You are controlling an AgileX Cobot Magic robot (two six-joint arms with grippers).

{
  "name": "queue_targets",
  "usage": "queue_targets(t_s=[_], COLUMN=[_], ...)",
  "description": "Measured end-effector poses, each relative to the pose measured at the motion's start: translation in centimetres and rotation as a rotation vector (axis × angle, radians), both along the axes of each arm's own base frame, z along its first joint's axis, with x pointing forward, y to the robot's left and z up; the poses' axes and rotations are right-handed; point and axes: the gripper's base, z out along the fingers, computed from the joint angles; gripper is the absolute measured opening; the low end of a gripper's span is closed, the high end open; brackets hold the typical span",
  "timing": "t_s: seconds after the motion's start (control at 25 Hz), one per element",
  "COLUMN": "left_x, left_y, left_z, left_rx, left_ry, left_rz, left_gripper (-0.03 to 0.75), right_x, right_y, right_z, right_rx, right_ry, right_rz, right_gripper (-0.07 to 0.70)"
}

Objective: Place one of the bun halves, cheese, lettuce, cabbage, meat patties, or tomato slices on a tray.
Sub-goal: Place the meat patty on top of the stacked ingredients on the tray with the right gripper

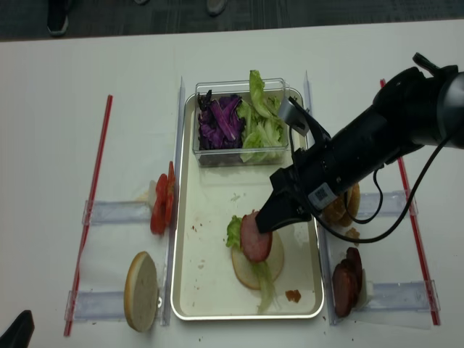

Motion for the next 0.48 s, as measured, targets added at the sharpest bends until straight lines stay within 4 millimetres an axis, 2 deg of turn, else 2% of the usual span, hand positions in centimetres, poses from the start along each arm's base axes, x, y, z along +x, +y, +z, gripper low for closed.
queue_targets(t_s=[0.32,0.48], left_x=[0.0,0.0], left_y=[0.0,0.0], left_z=[0.0,0.0], left_rx=[0.0,0.0], left_ry=[0.0,0.0], left_rz=[0.0,0.0], left_gripper=[0.4,0.4], right_x=[0.2,0.3], right_y=[0.0,0.1], right_z=[-0.2,-1.3], right_rx=[-0.011,-0.011], right_ry=[-0.025,0.02], right_rz=[-0.006,-0.009], right_gripper=[0.108,0.108])
